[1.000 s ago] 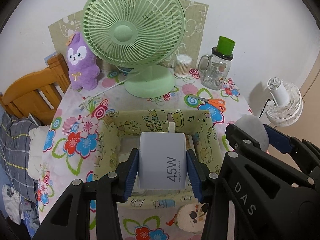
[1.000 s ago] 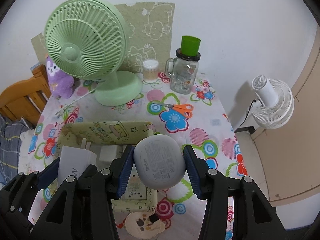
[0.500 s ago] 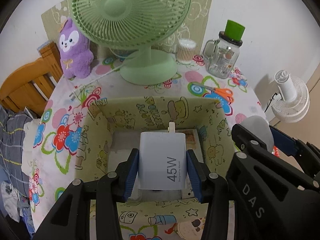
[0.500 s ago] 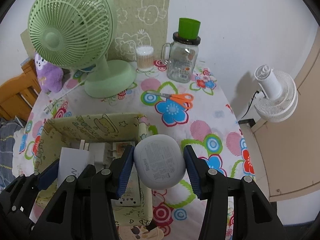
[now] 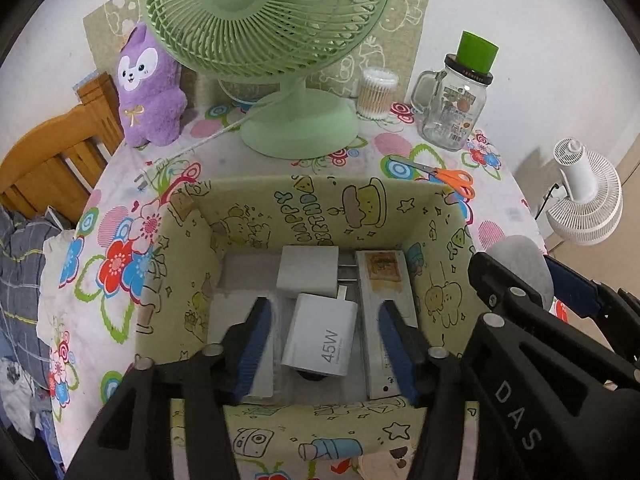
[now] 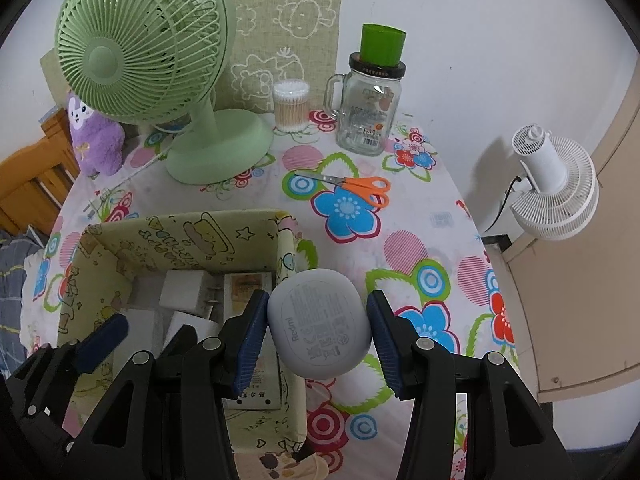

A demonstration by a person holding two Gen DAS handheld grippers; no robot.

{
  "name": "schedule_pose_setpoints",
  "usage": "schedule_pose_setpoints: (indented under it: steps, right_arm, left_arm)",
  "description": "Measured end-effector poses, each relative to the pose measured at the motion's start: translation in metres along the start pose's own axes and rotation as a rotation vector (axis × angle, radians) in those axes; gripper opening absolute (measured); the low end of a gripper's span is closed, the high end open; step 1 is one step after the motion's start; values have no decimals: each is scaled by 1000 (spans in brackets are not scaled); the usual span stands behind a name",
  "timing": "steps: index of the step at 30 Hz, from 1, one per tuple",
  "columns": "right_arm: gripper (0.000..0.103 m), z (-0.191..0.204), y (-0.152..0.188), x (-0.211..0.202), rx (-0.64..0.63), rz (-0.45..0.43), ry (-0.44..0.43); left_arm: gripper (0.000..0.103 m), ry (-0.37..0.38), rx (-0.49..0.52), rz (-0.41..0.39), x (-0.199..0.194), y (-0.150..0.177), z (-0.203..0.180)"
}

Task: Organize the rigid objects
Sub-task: 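Open both tools to drop the charger and round case into the box, then withdraw both tools upward from the box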

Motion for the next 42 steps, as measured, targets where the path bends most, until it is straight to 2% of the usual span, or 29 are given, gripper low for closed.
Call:
schedule_pose_setpoints:
  steps: [6,12,19,26,31,32,34,36,42]
  right_arm:
    - [54,14,-9,-13,-12,-32,-27]
    - [54,40,-21,-20,-33,-59,-79]
    - [54,67,-25,-9,-50,-44,-129]
    - [54,80,-26,15,-41,8,-173]
    - [56,92,-26,25,-46,33,-242]
    - [63,96,-25,27,-59,43,-260]
    - [86,99,-25,28,-72,43,-275]
    - [95,99,-25,25,-68,17,-281]
    - [95,87,-22,17,-74,12,-245]
  left_arm:
    - [77,-26,6,-29,-17,-10,13]
    - [86,-73,4,-52,-28,-18,35]
    - [89,-95,9,-17,-19,-22,58]
    - [90,-84,49,6,-5,-27,59]
    - [92,-81,40,10,-1,-29,63]
    - [92,-88,38,13,0,-28,64]
    - [92,-92,38,16,1,-28,65]
    - [92,-84,43,12,-1,-27,64]
    - [93,-58,65,16,-5,-22,53]
Point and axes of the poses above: each gripper's, at about its wrist camera, not at the fingertips, and x roughly the way its jaws point, z to its left, y to its underside, the point moved 7 cm from there along x, roughly the way its jaws point, and after that the axes turned 4 degrees about y, right-handed, at the moved point
